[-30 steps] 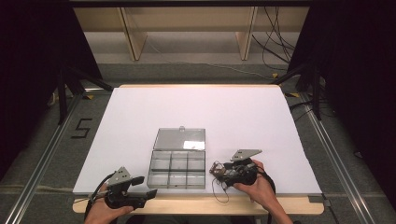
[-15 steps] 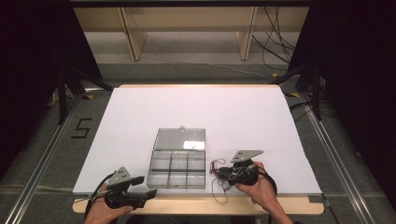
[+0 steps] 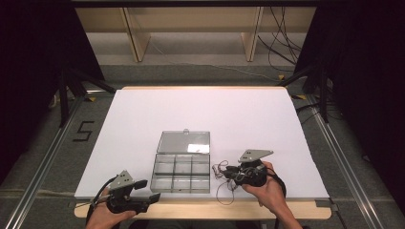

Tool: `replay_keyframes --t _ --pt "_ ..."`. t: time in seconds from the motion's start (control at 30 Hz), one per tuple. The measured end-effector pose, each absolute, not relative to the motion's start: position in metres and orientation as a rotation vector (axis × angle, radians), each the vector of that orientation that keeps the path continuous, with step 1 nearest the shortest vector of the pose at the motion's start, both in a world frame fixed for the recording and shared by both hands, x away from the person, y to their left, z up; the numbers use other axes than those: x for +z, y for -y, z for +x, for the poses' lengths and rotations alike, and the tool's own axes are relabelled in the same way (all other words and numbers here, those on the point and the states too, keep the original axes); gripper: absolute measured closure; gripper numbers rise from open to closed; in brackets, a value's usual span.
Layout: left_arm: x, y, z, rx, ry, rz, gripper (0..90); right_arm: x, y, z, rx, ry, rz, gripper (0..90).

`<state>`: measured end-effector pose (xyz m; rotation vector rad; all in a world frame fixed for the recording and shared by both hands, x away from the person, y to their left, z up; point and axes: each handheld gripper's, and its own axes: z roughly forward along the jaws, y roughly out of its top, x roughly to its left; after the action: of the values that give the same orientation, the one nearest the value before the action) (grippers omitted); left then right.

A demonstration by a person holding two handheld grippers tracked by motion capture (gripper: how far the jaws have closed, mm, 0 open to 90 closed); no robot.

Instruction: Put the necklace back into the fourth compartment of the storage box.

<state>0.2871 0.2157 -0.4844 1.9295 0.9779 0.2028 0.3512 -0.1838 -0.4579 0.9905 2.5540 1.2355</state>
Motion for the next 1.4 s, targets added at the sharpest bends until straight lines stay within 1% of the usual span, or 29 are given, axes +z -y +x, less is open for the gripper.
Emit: replay_keyframes --t 0.07,0.1,0.33,0.7,1.07,1.4 --pt "-0.485 -0.216 0.287 0.207 -0.971 1.934 24.3 -0.453 0.184 0.353 1.244 -2.556 0.954 74.3" --pt "-0.485 -0.216 0.287 0.207 -0.975 1.926 24.3 -0.451 0.183 0.350 1.242 -2.549 1.010 74.3" --pt "-0.484 -0.217 0.287 0.207 -0.971 1.944 24.3 -0.431 0.183 0.355 1.263 -2.513 0.921 74.4" --pt "-0.483 -0.217 0.287 0.213 -0.974 1.943 24.3 -0.402 0.181 0.358 1.297 -2.467 0.880 74.5" --pt "-0.483 -0.217 0.287 0.207 -0.978 1.930 24.2 -0.380 0.176 0.365 1.333 -2.458 0.866 74.5" --pt "-0.483 -0.217 0.287 0.206 -0.973 1.944 24.2 -0.352 0.162 0.369 1.344 -2.451 0.803 74.5"
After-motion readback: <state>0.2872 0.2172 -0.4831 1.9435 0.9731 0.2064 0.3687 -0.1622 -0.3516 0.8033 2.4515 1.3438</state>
